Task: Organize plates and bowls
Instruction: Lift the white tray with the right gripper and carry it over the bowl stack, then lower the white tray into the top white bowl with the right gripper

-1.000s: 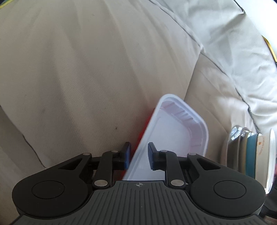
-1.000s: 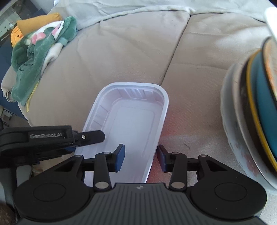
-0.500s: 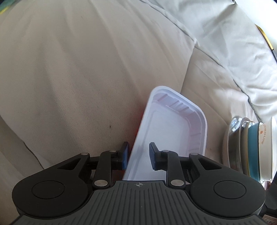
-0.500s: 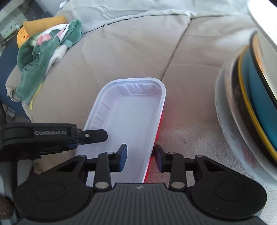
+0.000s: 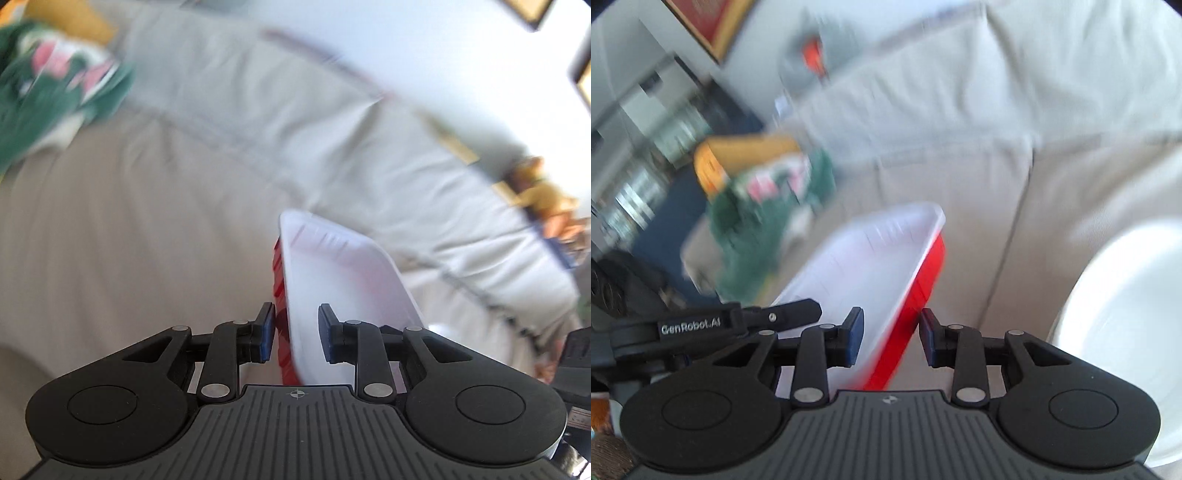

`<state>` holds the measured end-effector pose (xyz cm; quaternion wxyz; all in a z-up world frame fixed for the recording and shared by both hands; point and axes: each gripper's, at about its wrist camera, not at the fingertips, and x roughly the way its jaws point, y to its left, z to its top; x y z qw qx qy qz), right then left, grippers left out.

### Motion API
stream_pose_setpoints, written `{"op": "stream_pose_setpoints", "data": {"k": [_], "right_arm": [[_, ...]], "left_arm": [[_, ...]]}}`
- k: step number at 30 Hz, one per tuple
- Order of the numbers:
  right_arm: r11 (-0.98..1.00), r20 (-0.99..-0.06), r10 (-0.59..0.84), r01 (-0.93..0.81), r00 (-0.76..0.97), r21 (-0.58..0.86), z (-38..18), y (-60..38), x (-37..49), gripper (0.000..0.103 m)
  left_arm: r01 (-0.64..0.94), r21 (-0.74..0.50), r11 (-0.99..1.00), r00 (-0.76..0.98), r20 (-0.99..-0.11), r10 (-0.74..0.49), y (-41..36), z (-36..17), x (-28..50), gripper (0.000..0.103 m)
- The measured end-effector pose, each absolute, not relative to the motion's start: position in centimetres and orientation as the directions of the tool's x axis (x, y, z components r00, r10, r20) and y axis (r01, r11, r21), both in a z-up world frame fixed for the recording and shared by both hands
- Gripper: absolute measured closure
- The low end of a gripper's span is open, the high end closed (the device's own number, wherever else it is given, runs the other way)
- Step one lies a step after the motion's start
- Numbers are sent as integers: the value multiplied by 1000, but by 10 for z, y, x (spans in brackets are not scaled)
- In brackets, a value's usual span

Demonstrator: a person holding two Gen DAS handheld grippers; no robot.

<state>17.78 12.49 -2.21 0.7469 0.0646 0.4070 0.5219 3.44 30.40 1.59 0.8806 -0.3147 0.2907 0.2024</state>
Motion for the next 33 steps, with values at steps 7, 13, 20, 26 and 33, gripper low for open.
{"op": "stream_pose_setpoints", "data": {"k": [7,13,20,26,33], "right_arm": [[460,-410,871,-739,270,492,64,30,195,70],[505,-361,857,-733,367,455,87,-38,202,70],[560,-384,822,-716,420,418,54,-69,205,70],[583,-425,798,-728,428,362,5,-54,205,70],[611,-483,762,-724,430,320,-30,-36,203,70]], "left_arm": [[-368,-414,833,853,-507,125,226,101,69,76],[-251,-442,861,866,-500,-4,189,112,96,76],[-218,-447,868,825,-559,-81,172,67,107,76],[-263,-445,856,781,-619,-82,181,15,118,76],[-308,-467,829,752,-653,-89,194,-27,124,76]]}}
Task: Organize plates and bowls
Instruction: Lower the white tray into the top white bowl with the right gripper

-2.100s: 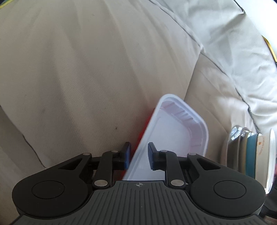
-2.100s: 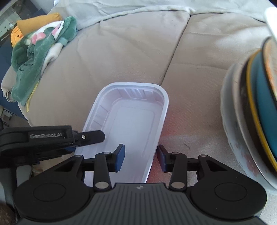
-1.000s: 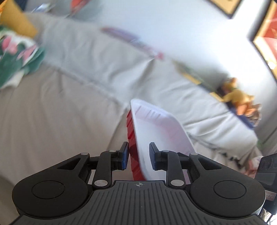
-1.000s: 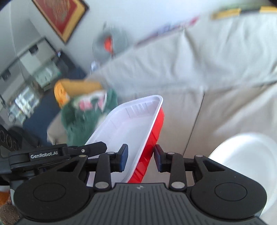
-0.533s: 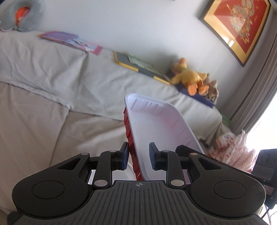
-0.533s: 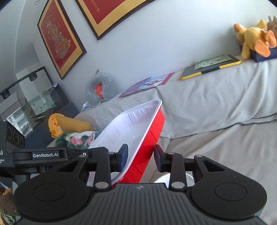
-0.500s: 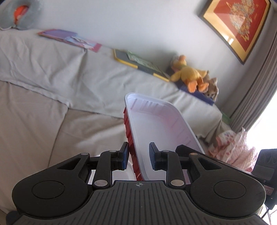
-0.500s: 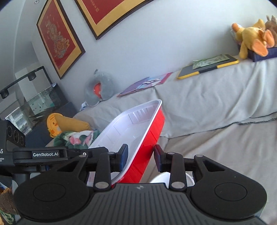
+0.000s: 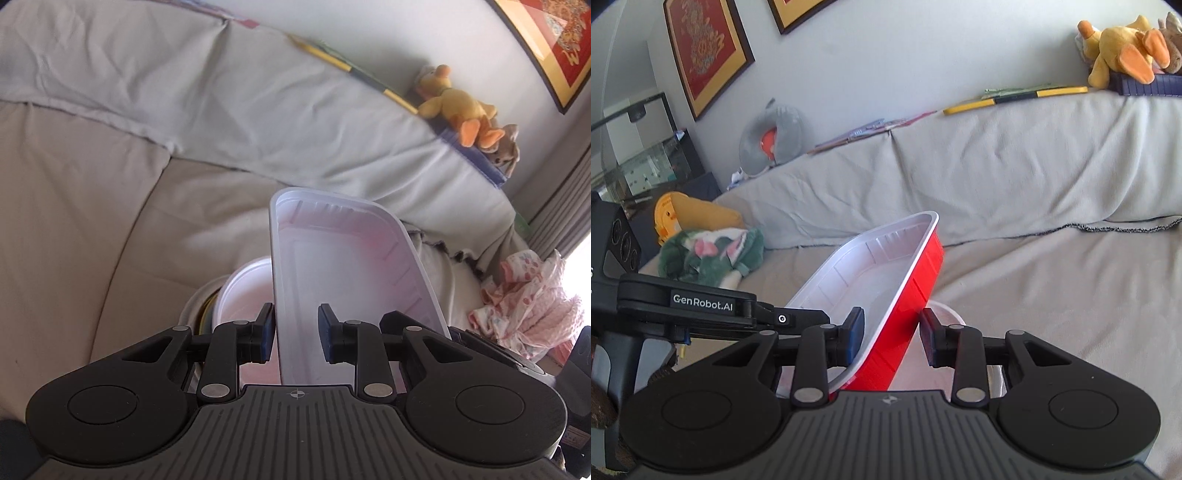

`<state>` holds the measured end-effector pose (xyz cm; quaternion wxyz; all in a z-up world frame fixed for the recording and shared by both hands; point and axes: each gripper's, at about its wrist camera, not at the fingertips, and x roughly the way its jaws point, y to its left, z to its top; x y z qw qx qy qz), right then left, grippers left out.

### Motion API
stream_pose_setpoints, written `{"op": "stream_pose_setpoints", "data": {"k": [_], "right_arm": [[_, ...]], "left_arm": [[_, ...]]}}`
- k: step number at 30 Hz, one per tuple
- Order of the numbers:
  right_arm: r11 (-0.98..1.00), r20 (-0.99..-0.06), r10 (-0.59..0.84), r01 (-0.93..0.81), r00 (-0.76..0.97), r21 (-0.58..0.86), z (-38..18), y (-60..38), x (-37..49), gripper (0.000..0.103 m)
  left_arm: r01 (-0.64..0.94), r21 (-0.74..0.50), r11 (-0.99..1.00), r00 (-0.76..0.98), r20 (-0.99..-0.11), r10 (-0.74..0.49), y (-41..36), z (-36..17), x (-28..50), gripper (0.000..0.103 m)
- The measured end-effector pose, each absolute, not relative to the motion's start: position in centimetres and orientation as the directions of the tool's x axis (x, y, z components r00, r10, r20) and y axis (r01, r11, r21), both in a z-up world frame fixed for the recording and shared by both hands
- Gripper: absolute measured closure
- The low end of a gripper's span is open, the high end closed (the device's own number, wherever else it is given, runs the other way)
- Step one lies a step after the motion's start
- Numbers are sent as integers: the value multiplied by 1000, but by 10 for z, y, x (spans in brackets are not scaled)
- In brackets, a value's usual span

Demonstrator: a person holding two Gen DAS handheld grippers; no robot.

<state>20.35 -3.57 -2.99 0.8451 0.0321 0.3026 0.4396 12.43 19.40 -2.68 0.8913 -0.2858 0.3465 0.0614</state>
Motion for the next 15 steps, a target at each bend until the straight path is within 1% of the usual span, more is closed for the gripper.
{"op": "stream_pose_setpoints", "data": {"k": [4,8,15], "right_arm": [[628,-540,744,-689,394,362,-53,-32,214,70],[650,-584,720,-658,374,380,-72,-29,221,70],[648,-594,719,-657,361,385,-77,-27,222,70]], "left_arm": [[-320,-506,801,742,-659,-121,204,-41,127,76],[-320,-515,795,728,-671,-141,205,-51,131,76],[-350,-532,771,710,-688,-152,211,-65,134,77]]}}
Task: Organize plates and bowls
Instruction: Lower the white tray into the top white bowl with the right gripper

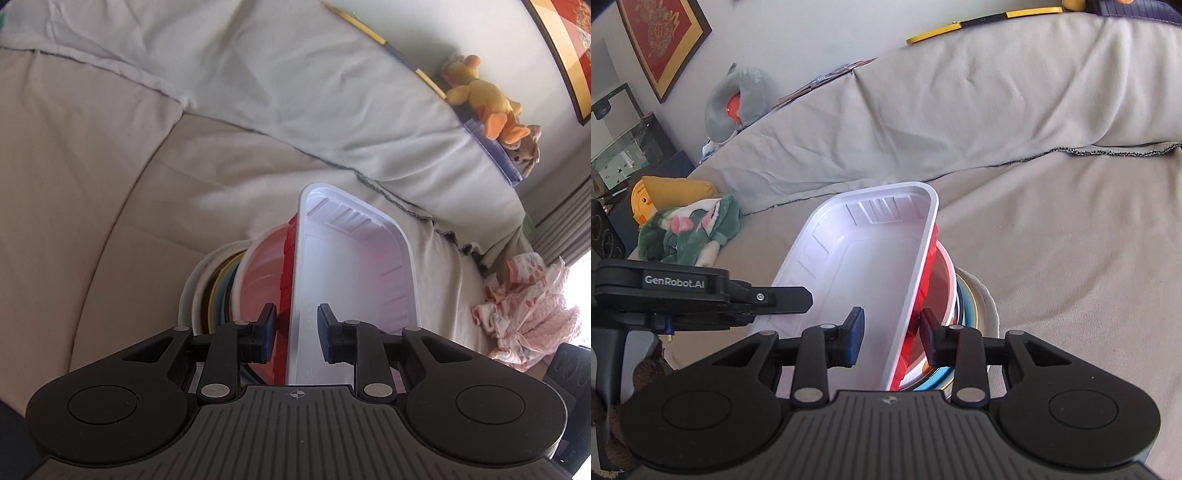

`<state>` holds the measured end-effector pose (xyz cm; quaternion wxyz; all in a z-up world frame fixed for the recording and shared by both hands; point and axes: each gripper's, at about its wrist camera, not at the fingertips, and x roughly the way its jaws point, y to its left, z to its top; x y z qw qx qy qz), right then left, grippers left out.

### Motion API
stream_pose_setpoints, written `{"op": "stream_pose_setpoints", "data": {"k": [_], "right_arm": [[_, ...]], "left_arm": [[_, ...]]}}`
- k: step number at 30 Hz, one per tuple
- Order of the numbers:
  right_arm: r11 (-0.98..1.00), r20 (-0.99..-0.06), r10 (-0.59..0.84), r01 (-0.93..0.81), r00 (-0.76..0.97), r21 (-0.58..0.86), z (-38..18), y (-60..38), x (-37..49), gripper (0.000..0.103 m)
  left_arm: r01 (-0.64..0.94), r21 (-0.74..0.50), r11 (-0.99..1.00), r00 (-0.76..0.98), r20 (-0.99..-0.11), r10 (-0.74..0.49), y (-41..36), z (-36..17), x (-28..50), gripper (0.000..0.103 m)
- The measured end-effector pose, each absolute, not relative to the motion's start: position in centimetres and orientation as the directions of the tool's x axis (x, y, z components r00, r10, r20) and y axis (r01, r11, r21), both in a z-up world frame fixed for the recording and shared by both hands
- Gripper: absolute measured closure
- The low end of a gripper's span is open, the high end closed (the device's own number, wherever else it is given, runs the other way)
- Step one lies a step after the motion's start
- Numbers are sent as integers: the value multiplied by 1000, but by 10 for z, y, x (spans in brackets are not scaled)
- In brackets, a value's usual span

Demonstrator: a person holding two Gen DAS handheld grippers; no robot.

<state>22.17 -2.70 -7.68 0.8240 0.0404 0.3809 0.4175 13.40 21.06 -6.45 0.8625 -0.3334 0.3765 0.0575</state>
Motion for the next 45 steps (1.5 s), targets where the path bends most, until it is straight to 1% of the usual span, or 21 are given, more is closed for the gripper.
{"op": "stream_pose_setpoints", "data": {"k": [4,10,17,25,31,36,45], "right_arm": [[647,-596,719,-656,357,388,-76,-27,224,70],[641,-589,726,-659,354,394,-72,-30,227,70],[663,-562,719,-647,410,376,-60,-25,243,70],[714,-596,663,-622,454,321,-69,-8,272,71],[707,-603,670,-622,434,337,-74,-4,284,73],[709,-608,662,-629,439,317,-71,6,295,77],[699,-628,667,-628,401,342,-69,17,320,78]], "left_arm": [[-352,-555,754,711,-682,-171,214,-65,134,77],[-344,-557,756,720,-673,-168,219,-60,134,77],[-344,-575,742,725,-665,-180,225,-59,152,77],[-340,-574,745,711,-676,-197,232,-63,178,77],[-333,-584,740,695,-682,-226,236,-71,195,78],[-318,-597,736,691,-678,-252,238,-74,209,79],[-310,-617,723,672,-680,-293,248,-79,225,80]]}}
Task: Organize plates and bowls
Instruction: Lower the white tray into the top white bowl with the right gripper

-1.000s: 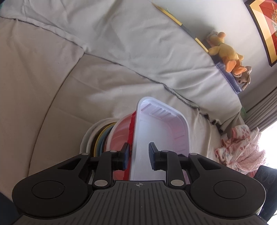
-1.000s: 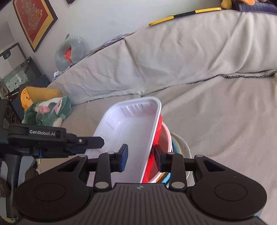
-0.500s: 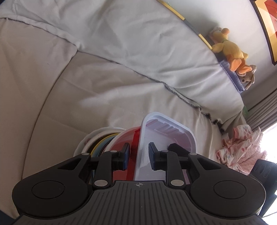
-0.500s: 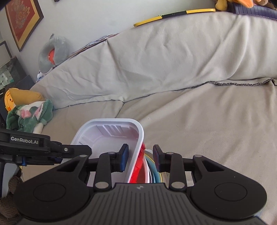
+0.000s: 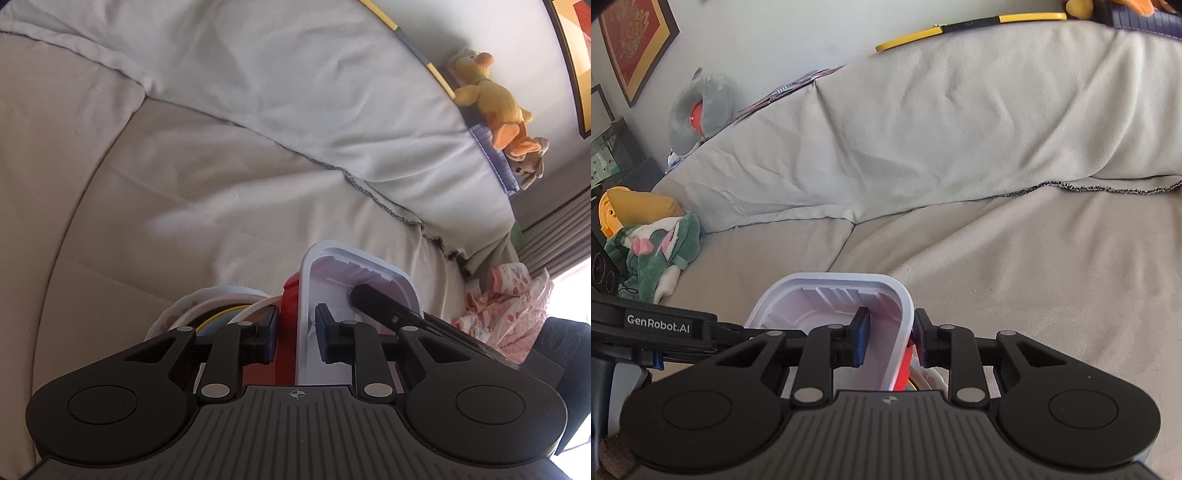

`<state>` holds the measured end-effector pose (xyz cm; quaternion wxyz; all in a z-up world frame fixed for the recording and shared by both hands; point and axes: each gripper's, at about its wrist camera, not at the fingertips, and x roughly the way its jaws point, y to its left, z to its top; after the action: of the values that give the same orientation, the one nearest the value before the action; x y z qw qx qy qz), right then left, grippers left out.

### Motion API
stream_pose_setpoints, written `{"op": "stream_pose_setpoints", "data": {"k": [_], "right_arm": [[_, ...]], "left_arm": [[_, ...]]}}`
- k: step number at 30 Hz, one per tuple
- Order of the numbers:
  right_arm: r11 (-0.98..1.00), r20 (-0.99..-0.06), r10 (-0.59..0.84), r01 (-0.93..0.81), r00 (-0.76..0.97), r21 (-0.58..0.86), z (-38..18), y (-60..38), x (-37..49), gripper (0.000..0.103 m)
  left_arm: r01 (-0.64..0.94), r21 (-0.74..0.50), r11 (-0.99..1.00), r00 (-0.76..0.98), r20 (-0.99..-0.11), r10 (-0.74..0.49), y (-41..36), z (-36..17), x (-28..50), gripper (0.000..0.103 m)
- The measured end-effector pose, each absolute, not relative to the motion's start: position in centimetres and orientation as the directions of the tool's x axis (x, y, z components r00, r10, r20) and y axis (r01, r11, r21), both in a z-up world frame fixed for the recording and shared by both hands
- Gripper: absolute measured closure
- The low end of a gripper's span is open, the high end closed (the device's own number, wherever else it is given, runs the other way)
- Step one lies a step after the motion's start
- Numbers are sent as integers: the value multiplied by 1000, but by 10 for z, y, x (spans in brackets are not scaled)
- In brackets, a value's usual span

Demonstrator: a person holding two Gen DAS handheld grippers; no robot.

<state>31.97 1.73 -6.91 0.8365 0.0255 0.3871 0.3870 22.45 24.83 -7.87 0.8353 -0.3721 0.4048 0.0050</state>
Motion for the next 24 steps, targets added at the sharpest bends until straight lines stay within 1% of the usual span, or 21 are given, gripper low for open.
{"op": "stream_pose_setpoints", "data": {"k": [12,14,15,19,24], "right_arm": [[663,-594,721,-607,358,439,-63,-30,283,77],[651,-588,730,-618,348,441,-59,-31,274,77],[645,-587,733,-625,343,441,-57,-30,270,77],[644,-582,730,-644,357,413,-50,-17,263,78],[654,-588,722,-637,365,409,-53,-9,264,78]], "left_arm": [[-283,-601,747,700,-662,-267,248,-60,181,79],[-273,-611,743,701,-656,-281,246,-59,176,79],[-269,-616,740,701,-652,-288,245,-58,175,77],[-294,-599,745,712,-657,-248,250,-54,169,77],[-300,-610,733,719,-650,-247,256,-56,169,77]]}}
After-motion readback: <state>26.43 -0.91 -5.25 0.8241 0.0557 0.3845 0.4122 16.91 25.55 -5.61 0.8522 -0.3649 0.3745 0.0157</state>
